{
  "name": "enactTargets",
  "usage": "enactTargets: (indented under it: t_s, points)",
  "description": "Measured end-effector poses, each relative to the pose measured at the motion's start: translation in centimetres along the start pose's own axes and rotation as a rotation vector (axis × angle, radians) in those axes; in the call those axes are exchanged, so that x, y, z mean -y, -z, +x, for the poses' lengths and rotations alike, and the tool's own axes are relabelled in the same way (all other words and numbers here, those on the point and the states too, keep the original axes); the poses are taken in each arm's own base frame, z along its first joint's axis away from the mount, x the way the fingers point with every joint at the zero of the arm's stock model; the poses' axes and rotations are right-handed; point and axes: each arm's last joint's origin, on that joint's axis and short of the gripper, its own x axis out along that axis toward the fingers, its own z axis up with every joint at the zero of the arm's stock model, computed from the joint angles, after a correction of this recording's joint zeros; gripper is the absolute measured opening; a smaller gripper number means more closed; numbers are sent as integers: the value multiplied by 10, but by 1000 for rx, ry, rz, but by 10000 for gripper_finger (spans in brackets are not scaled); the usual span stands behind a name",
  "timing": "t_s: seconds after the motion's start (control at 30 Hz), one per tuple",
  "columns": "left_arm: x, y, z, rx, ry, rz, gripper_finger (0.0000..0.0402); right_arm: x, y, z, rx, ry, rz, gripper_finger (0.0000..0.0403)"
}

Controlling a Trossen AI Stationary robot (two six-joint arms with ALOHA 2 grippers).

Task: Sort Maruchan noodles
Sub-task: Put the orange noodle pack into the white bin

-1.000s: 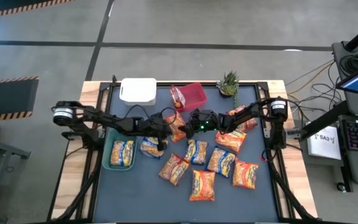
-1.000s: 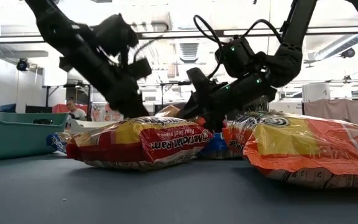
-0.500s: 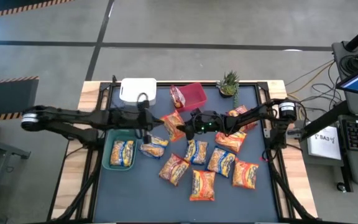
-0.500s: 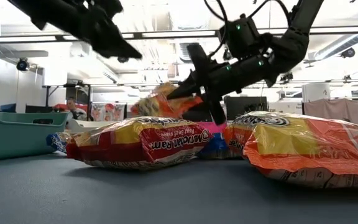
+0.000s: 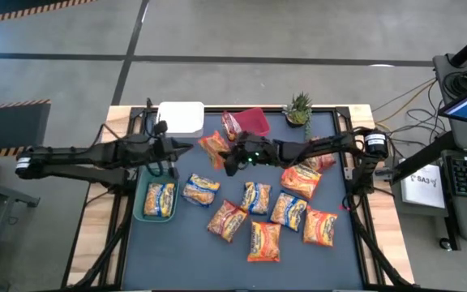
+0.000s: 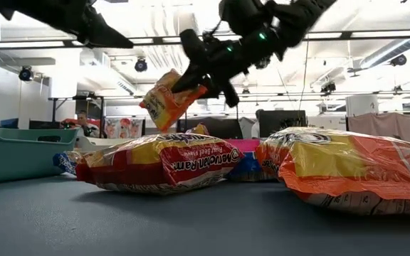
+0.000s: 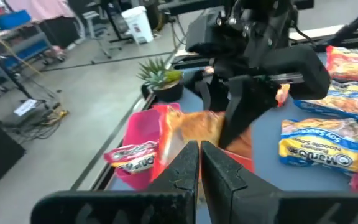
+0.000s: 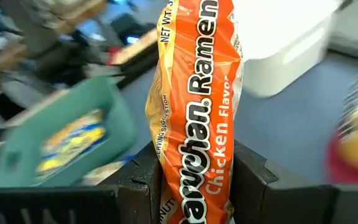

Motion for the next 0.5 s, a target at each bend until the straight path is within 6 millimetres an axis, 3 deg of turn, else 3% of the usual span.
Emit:
enactTargets:
  t_s: [0.13, 0.3, 0.5]
  points:
    - [-5, 6, -15, 57, -58, -15, 0, -6, -27, 0, 37, 124, -80, 117]
    - [-12, 5, -34, 134, -103, -44, 0, -4, -57, 0, 114, 157, -95, 117]
    - [-17, 3, -48, 195, -115, -69, 0, 5, -78, 0, 190, 169, -71, 117]
